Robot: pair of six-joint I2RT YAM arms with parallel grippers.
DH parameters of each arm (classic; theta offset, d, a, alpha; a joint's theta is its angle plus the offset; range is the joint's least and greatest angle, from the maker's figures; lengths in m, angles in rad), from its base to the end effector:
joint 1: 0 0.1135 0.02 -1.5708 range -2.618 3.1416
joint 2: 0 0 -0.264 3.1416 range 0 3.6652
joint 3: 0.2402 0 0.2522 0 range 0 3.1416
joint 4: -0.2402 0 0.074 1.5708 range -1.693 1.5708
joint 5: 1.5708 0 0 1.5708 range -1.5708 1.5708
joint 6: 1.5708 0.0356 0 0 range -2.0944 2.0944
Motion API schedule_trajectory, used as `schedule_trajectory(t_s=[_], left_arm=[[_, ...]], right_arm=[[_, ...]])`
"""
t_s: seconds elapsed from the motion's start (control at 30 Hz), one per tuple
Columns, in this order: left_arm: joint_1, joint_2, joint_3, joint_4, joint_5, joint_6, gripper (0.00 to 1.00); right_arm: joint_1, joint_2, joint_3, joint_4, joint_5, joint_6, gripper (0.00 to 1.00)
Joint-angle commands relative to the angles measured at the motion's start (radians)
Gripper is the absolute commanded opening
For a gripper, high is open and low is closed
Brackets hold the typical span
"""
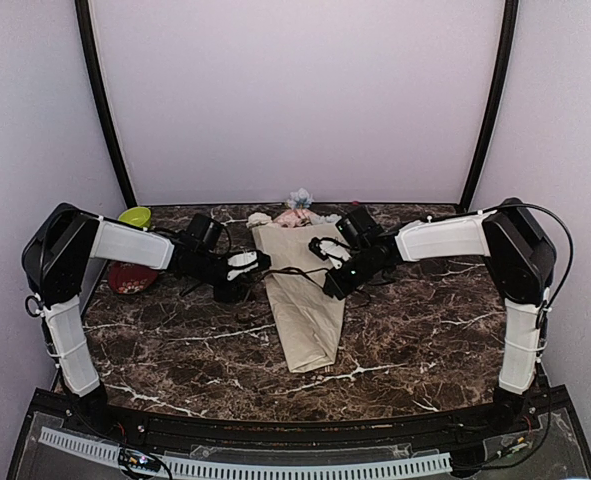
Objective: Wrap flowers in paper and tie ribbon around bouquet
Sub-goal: Cross the ribbon over the folded bouquet.
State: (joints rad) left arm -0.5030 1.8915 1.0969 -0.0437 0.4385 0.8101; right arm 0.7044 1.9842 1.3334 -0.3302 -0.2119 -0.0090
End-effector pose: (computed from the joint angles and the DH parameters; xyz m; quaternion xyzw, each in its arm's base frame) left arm 0.3333 -0.2006 0.1523 0.6180 0.6743 -0.1472 0.3765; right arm 0.3135 0.2763 0.1642 -0.3610 0.8808 0.1936 0.2372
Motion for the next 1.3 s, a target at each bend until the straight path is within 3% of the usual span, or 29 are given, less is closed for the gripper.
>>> schedule_trajectory(t_s=[0.0,0.23,0.63,0.87,1.1,1.27], left_arm=[[-0.005,-0.012,0.002,0.009,-0.053,0.045,0.37],[-0.005,0.004,0.013,-0.008,-0.096,0.006,0.00],[-0.004,-0.095,-0.080,0.132,-0.383,-0.183,0.00],[-0.001,-0.160,-0.115,0.070,-0.480,-0.291,0.00],[0.026,-0.169,-0.082,-0.093,-0.661,-0.448,0.00],[0.028,-0.192,-0.116,-0.108,-0.672,-0.514,0.00]], right_arm=[[0.007,-0.043,-0.008,0.022,0.003,0.009,0.00],[0.006,-0.063,-0.013,0.019,0.025,0.007,0.00],[-0.043,-0.186,-0.066,-0.022,0.182,0.031,0.00],[-0.100,-0.256,-0.116,-0.021,0.316,0.086,0.00],[-0.182,-0.291,-0.174,0.030,0.272,0.164,0.00],[-0.184,-0.285,-0.170,0.078,0.206,0.155,0.00]])
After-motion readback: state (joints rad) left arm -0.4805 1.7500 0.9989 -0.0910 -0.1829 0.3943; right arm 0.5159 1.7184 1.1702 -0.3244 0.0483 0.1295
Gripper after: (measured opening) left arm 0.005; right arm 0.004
